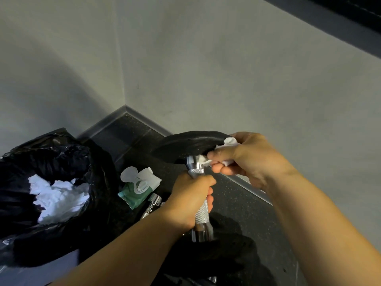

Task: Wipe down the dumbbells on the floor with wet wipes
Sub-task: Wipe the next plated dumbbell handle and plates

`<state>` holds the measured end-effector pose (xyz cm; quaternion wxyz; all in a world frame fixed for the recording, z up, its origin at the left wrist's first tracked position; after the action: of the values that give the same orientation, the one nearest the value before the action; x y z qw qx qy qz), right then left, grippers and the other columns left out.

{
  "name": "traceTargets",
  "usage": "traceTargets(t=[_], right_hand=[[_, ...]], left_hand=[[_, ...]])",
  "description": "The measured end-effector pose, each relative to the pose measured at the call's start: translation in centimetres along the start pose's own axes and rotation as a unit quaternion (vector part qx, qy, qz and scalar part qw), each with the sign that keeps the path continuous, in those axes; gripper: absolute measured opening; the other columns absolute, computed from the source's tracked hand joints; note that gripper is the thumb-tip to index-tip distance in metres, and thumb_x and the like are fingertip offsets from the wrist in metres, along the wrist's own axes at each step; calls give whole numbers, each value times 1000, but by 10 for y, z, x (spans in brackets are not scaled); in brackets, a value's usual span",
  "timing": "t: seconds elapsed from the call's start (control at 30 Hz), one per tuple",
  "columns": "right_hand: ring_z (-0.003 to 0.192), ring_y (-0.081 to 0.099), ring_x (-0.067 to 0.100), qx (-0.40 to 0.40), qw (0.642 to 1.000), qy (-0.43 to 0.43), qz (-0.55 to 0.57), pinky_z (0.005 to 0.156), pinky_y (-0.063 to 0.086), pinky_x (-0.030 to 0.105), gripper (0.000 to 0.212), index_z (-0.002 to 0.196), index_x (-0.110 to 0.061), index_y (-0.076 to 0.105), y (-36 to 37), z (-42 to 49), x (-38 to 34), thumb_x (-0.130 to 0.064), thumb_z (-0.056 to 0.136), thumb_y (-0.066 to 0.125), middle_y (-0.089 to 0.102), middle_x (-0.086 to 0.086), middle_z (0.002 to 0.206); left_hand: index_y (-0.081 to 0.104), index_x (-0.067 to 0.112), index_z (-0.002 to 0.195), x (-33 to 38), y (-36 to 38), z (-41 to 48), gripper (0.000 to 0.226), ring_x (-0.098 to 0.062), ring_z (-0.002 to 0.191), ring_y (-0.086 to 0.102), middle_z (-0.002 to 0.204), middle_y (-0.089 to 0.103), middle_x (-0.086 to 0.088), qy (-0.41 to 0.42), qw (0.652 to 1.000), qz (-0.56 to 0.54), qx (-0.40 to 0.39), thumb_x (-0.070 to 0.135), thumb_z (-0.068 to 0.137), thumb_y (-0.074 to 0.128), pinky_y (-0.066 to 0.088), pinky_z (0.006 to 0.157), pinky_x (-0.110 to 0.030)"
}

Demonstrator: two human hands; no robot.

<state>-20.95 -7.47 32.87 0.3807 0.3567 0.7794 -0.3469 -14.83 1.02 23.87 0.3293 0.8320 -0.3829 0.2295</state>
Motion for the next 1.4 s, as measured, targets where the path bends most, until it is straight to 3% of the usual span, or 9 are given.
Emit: traceTargets(t=[0.1, 0.23, 0.4, 0.53, 0.73, 0.9, 1.0, 1.13, 1.4], right_hand=[[55, 66, 20, -37, 999, -7, 31, 40, 47, 18, 35, 115, 2, 53, 2, -2, -3, 7, 82, 65, 70, 17, 73], [53, 67, 22, -24, 998, 2, 60, 37, 46, 19, 43, 125, -3, 44, 0, 9, 6, 9, 86, 56, 70, 21, 81], [46, 63, 13, -19, 992, 36, 120, 37, 47, 16, 24, 103, -4, 57, 1, 25, 34, 12, 85, 54, 69, 8, 68], [47, 65, 12, -52, 979, 74, 180, 42, 52, 16, 12, 84, 1, 61, 7, 38, 53, 11, 85, 55, 69, 9, 60], [41, 61, 9, -60, 970, 61, 230, 36, 46, 12, 17, 74, 1, 62, 3, 40, 50, 8, 86, 51, 67, 9, 55], [39, 58, 12, 22, 987, -23, 160, 37, 44, 15, 19, 70, -2, 60, -6, 28, 27, 7, 84, 50, 64, 9, 51], [36, 54, 15, 86, 987, -116, 67, 36, 42, 19, 16, 75, -3, 64, -7, 12, 3, 5, 85, 54, 61, 11, 48], [37, 54, 21, 114, 975, -188, -13, 36, 41, 20, 16, 72, -8, 67, 5, -3, -14, 6, 80, 61, 59, 17, 47], [40, 58, 17, 49, 990, -118, 66, 38, 45, 21, 22, 95, -9, 63, 2, -1, 4, 8, 88, 52, 63, 15, 56]], left_hand=[[45, 10, 64, 3, -2, 2, 26, -11, 35, 38, 48, 40, 1, 3, 1000, -16, 2, 4, 87, 55, 32, 38, -18], [42, 11, 65, 5, 0, 0, 25, -11, 35, 35, 53, 35, -1, 17, 999, -40, -5, 0, 85, 52, 30, 39, -18], [55, 11, 76, 10, 9, -9, 18, -9, 36, 33, 51, 35, 2, 11, 994, -69, -79, -3, 84, 49, 27, 39, -17], [69, 14, 55, 11, 12, -9, 40, -8, 35, 31, 46, 35, 3, -11, 989, -86, -122, -3, 83, 45, 25, 38, -16], [57, 18, 45, 18, 19, -17, 44, -6, 38, 26, 50, 30, 5, -35, 971, -136, -193, 0, 81, 41, 21, 41, -19], [41, 15, 53, 12, 14, -7, 30, -8, 41, 31, 53, 33, 3, -66, 974, -167, -137, 5, 81, 47, 28, 39, -18], [50, 11, 70, 6, 6, -1, 17, -11, 47, 43, 56, 45, -1, -59, 985, -145, -73, 10, 84, 58, 38, 44, -20], [50, 14, 75, 4, 1, 4, 18, -11, 44, 40, 53, 41, 1, -1, 998, -63, -19, 13, 90, 61, 35, 47, -21], [50, 14, 73, 4, 4, 3, 20, -10, 38, 33, 51, 36, 1, 22, 997, -63, -45, 1, 88, 54, 29, 39, -17]])
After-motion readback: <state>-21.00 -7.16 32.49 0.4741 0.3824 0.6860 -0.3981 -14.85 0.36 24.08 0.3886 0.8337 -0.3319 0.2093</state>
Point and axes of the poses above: each hand's wrist, its own z-axis towards the middle knuckle, its own y-axis out of the palm, x = y × z, the point moved 6 cm from there along z, towards the middle knuckle
